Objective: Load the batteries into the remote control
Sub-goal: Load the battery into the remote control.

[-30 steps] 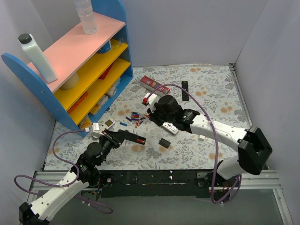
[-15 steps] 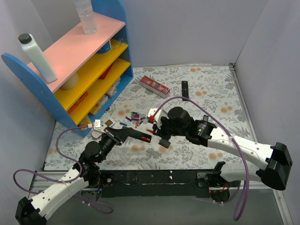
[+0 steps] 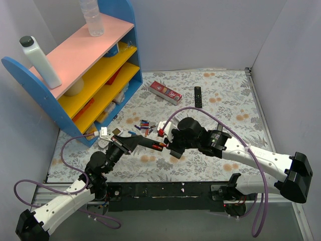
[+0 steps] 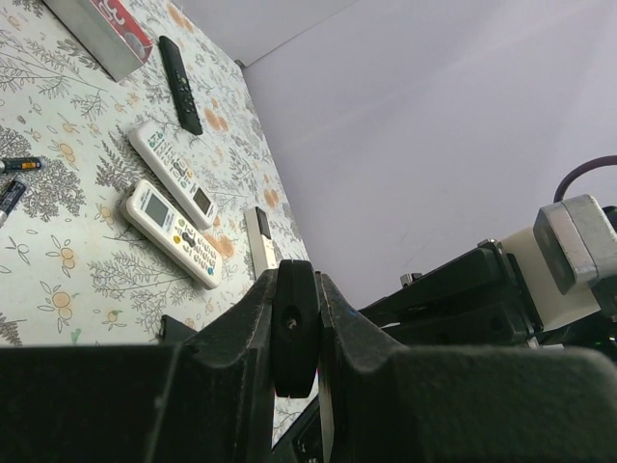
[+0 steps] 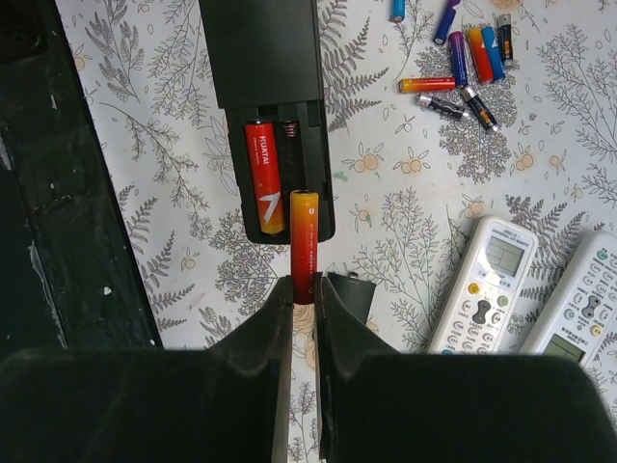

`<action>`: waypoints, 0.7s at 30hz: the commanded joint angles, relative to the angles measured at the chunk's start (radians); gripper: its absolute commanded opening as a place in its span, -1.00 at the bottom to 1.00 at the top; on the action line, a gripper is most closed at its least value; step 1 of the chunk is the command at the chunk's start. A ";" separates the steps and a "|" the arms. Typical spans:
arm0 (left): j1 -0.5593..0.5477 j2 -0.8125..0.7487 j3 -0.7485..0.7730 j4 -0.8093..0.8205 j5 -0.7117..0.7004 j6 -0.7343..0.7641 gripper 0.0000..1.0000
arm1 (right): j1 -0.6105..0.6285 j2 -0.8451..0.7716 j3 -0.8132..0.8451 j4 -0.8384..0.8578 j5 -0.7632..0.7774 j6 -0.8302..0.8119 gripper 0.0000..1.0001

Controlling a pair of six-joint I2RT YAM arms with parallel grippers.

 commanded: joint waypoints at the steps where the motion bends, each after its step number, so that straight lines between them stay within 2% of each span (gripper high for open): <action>1: 0.002 0.002 -0.070 0.067 0.036 -0.018 -1.00 | 0.006 0.001 0.015 0.001 0.003 -0.017 -0.97; 21: 0.002 0.075 -0.053 0.139 0.103 0.024 -1.00 | 0.026 0.085 0.122 -0.099 0.007 -0.039 -0.97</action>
